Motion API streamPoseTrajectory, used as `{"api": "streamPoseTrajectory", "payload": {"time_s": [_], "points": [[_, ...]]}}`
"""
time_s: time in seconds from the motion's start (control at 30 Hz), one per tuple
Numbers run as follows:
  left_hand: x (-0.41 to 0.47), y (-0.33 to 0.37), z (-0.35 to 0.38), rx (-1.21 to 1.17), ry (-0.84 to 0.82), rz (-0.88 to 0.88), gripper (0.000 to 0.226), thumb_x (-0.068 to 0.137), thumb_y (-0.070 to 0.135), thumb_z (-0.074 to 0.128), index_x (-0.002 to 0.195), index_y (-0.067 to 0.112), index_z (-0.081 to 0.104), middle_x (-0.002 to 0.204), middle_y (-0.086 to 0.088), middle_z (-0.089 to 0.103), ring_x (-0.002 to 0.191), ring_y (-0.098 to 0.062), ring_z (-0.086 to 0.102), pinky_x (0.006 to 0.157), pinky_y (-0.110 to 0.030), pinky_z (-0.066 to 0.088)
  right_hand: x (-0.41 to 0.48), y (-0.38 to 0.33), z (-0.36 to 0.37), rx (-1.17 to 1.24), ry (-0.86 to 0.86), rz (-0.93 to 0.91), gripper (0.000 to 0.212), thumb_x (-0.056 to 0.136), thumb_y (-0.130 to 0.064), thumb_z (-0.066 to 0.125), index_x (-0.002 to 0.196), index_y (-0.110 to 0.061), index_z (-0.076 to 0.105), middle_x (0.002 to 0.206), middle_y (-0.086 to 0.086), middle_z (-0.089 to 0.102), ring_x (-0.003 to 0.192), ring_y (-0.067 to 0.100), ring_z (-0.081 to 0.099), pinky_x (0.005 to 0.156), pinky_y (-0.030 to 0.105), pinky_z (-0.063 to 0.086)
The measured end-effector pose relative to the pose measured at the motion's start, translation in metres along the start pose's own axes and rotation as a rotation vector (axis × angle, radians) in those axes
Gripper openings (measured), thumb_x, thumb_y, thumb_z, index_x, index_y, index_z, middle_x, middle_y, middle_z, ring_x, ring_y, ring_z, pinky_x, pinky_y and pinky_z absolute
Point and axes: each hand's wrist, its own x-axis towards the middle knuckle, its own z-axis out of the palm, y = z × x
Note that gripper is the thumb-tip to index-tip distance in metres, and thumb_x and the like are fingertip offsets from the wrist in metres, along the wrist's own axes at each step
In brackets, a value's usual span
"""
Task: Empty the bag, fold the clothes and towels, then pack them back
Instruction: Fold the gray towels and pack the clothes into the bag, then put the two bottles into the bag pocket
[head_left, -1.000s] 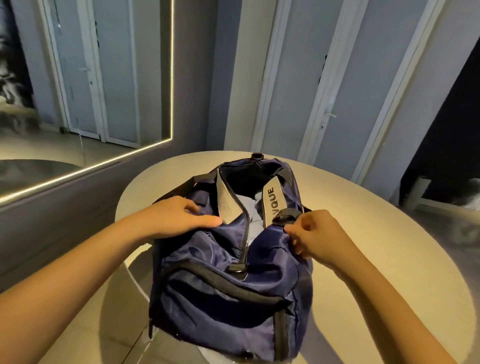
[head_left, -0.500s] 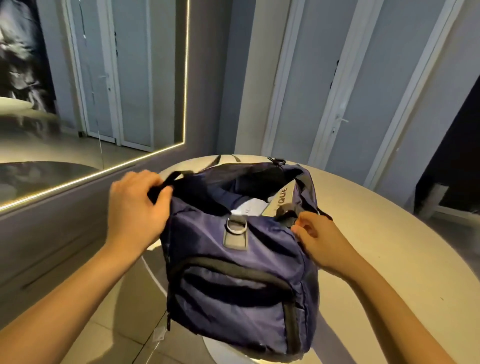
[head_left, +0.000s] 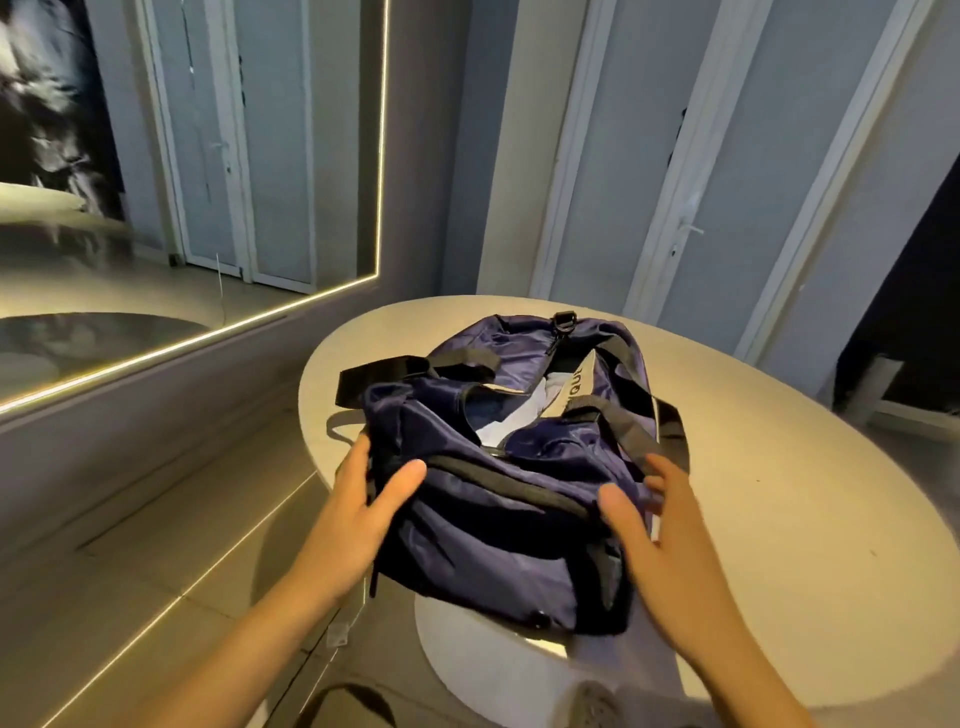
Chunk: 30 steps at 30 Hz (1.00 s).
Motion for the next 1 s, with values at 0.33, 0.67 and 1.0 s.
{"api": "streamPoseTrajectory", "payload": {"time_s": [0.33,0.67,1.0], "points": [[0.024,-0.022,0.044,-0.014,0.054,-0.025,0.12,0.055,0.103,0.049,0.156,0.056,0.002,0.166,0.009,0.024,0.151,-0.025,0.031,0.12,-0.055,0.034,0.002,0.041,0.049,0.121,0.088,0.01,0.076,0.089,-0.072,0.035,0.157,-0.041,0.022,0.158,-0.011,0.033,0.145,0.01,0.033,0.123,0.043,0.028],[0.154,-0.035,0.1,0.05,0.03,-0.078,0.082,0.095,0.068,0.048,0.159,0.046,0.003,0.167,-0.006,0.024,0.147,-0.039,0.035,0.113,-0.062,0.041,0.138,0.085,0.047,0.16,0.08,0.038,0.045,0.101,-0.062,0.037,0.143,-0.048,0.034,0.144,-0.016,0.046,0.132,0.01,0.046,0.117,0.036,0.036],[0.203,-0.055,0.122,0.208,0.161,-0.066,0.067,0.104,0.056,0.033,0.163,0.035,0.008,0.163,-0.01,0.035,0.143,-0.038,0.043,0.109,-0.054,0.044,0.192,0.114,0.073,0.106,0.126,0.082,0.056,0.105,-0.051,0.036,0.156,-0.031,0.03,0.156,-0.005,0.043,0.14,0.016,0.043,0.119,0.038,0.034]]}}
